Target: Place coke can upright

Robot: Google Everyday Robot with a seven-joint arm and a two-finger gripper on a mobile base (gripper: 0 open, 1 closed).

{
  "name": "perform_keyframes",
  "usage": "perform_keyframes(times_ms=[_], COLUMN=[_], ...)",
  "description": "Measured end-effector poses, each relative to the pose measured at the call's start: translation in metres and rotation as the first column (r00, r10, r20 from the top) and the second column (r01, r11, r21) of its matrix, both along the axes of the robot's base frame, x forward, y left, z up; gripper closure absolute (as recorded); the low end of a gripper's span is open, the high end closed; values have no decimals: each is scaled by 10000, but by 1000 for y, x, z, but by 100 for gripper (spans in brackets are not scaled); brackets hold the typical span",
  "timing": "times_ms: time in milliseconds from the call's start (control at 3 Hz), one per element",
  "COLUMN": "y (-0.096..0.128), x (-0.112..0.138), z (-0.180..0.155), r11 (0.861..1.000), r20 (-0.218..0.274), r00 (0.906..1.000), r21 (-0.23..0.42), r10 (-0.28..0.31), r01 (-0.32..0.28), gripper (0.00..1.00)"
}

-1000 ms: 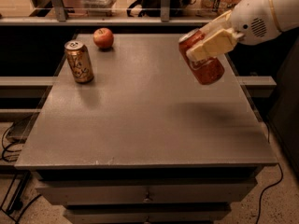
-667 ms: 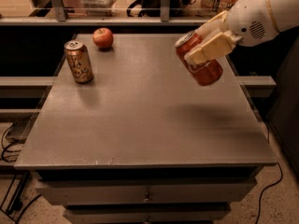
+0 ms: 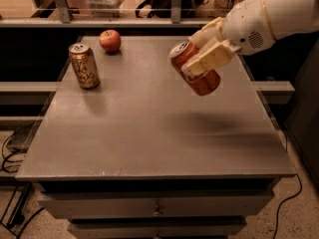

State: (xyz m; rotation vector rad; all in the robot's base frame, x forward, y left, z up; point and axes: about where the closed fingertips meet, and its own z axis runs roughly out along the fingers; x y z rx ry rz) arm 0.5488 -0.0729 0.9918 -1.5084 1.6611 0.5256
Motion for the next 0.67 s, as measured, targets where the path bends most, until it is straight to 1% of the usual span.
perform_keyframes(times_ms=[333, 667], y=[22, 38], x=[-3, -7], z=[-6, -13], r11=[9945, 9819], r20=[506, 1100], r00=[9952, 9868], r21=[591, 1346], r10=[840, 1188], r01=[-869, -1332], gripper=[100, 100])
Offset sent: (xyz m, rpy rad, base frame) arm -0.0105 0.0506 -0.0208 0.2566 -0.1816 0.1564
